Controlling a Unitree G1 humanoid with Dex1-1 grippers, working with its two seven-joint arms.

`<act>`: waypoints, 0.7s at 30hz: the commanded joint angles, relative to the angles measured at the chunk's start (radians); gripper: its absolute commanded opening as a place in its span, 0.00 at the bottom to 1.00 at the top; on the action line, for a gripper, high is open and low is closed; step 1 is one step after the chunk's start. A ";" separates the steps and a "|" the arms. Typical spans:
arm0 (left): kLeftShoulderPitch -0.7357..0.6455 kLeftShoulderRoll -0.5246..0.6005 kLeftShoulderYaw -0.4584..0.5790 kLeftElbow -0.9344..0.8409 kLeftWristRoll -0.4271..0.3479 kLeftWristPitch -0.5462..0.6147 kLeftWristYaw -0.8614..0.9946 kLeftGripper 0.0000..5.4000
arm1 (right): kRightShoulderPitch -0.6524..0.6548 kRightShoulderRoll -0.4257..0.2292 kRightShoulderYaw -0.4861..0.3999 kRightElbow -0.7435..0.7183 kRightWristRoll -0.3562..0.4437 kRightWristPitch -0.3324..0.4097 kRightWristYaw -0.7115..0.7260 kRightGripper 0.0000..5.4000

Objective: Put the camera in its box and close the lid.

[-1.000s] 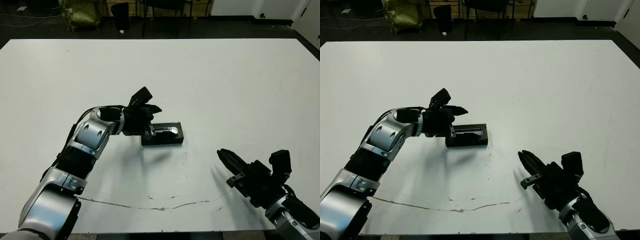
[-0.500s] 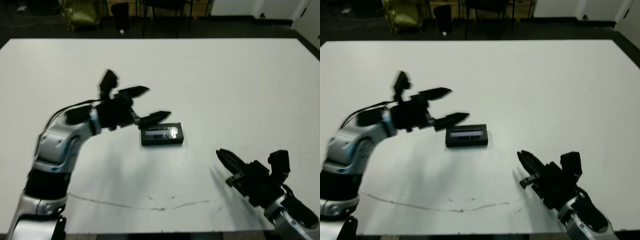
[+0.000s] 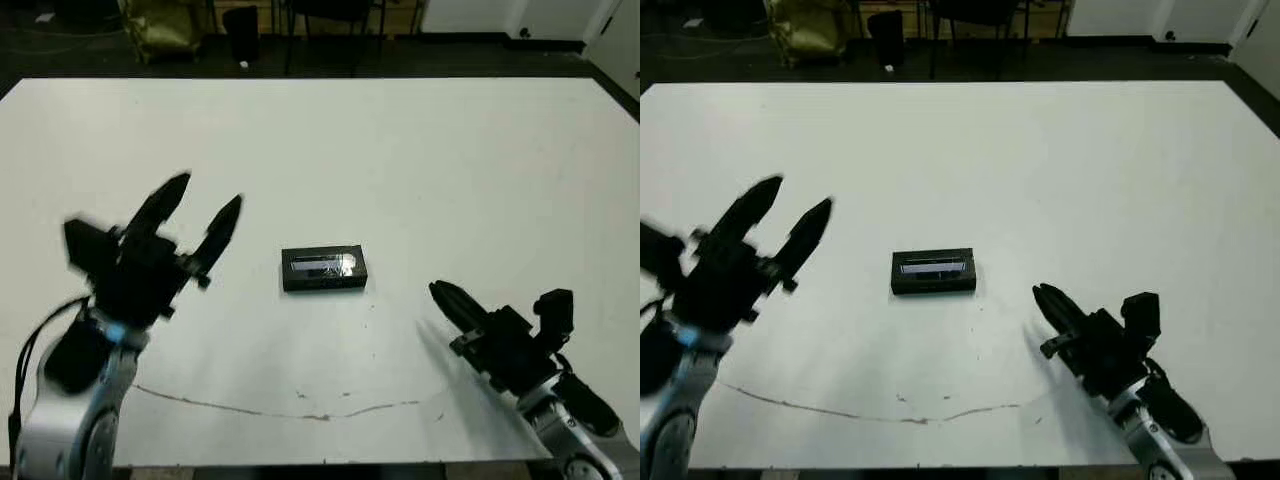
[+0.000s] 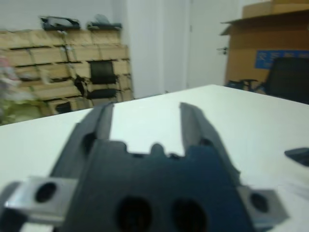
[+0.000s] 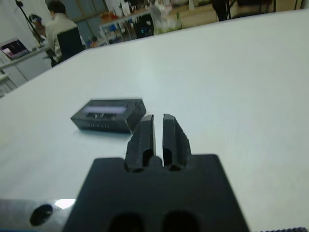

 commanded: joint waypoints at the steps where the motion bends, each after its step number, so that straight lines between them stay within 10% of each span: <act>1: 0.097 -0.036 -0.026 0.015 0.041 -0.075 0.040 0.28 | -0.038 0.001 0.018 -0.034 -0.036 0.012 -0.042 0.00; 7: 0.207 -0.095 -0.079 0.050 0.090 -0.205 0.100 0.01 | -0.112 0.006 0.081 -0.070 -0.074 0.069 -0.102 0.00; 21: 0.265 -0.161 -0.150 0.108 0.113 -0.311 0.196 0.00 | -0.324 0.119 0.269 0.090 -0.217 0.021 -0.107 0.00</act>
